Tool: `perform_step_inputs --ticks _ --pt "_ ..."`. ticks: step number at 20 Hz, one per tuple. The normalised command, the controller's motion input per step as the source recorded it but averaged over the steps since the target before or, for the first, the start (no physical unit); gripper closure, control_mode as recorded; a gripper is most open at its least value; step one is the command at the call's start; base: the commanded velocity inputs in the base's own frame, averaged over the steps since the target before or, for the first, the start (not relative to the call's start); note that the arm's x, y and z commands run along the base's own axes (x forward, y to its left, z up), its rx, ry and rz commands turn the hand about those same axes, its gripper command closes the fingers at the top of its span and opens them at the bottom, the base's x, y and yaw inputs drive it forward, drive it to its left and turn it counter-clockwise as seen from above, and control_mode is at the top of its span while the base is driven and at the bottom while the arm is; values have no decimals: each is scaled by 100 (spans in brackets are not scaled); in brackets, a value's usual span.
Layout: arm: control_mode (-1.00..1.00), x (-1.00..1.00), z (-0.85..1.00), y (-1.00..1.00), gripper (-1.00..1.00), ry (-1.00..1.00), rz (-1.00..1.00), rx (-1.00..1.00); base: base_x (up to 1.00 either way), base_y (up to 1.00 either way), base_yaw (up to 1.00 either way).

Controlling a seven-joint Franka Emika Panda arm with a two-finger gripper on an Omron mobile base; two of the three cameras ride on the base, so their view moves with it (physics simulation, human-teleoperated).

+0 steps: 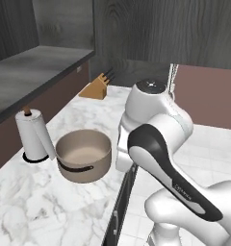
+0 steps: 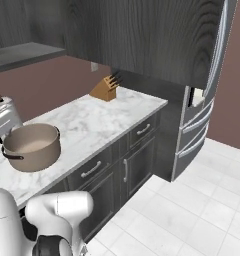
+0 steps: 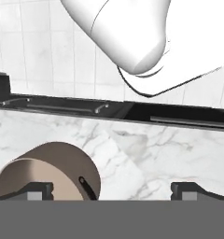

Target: Pick the kettle from the cabinet and place it on a stove burner. Then pick the pot from the counter and place it on another stove burner. Finally, turn both burners on.

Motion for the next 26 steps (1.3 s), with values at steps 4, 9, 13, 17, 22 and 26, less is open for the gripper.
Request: perform_step_inputs --ticks 4,9,13,17,22,26 --pt "-100 27 -17 4 -100 0 0 -4 0 0 0" --pt "-100 23 -33 5 -100 0 4 -2 0 0 0" --pt "-100 20 -34 9 -100 0 11 0 0 0 0" --pt "-100 16 -33 10 -100 0 11 0 0 0 0" --pt "-100 22 -34 13 -100 0 8 0 0 0 0" --pt "-100 26 -31 18 -100 0 5 -1 0 0 0"
